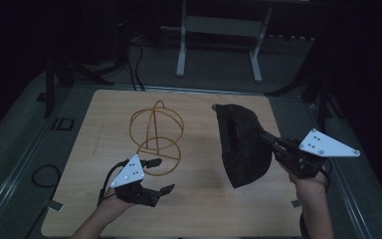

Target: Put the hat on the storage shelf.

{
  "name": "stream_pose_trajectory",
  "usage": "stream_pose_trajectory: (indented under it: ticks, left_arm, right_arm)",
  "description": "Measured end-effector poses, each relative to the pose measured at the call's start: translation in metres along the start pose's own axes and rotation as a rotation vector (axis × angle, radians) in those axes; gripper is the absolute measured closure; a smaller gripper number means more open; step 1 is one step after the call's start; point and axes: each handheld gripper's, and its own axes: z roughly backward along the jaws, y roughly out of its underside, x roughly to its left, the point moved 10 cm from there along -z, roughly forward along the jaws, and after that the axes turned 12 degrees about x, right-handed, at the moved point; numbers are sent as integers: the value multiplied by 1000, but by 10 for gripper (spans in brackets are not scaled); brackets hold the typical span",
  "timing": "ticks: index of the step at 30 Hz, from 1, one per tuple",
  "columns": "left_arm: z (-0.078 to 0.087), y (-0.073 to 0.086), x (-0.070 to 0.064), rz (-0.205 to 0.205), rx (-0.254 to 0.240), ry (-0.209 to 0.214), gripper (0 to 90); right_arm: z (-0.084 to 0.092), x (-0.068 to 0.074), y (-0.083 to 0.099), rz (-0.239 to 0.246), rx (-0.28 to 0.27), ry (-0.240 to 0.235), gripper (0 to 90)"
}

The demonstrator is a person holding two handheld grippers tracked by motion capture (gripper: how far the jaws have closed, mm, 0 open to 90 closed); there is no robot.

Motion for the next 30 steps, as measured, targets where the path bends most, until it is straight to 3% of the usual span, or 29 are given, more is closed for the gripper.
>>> stream_pose_trajectory:
  ticks: [3, 7, 12, 16, 20, 25, 30]
  left_arm:
    - [1, 12, 2, 9, 2, -25, 88]
    - [4, 30, 10, 58, -7, -66, 23]
    - [11, 59, 27, 116, -19, -209, 15]
    - [17, 80, 35, 167, -24, -262, 9]
    - [18, 102, 42, 241, -19, -274, 10]
    - [19, 120, 44, 253, 10, -296, 10]
    - [19, 123, 43, 260, 7, -287, 10]
  right_arm:
    - [-7, -2, -9, 4, -3, 6, 882]
    - [-18, -4, -22, 4, -12, 5, 882]
    - [-33, -1, -42, 2, -29, -17, 882]
    - [-47, 5, -56, 11, -27, -35, 882]
    - [-65, 13, -68, 28, -16, -44, 882]
    - [-91, 25, -76, 31, 7, -67, 882]
    - [-115, 39, -78, 41, 33, -97, 882]
